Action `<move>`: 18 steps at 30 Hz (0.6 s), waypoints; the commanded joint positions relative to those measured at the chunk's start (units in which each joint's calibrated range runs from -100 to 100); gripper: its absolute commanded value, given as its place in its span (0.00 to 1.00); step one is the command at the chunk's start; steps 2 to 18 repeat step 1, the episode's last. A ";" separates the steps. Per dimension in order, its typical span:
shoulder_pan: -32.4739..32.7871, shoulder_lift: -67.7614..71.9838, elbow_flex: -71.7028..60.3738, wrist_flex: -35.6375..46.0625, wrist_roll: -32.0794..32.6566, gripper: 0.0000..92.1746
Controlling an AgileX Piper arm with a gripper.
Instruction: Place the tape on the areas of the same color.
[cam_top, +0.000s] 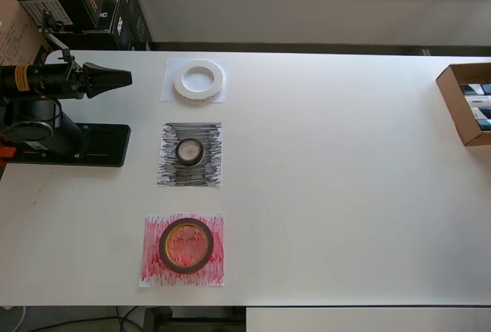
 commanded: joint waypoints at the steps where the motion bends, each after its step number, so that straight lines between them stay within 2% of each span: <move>1: -0.21 -0.29 -0.06 -0.52 -0.46 0.00; 18: -0.21 -0.29 -0.06 -0.52 -0.46 0.00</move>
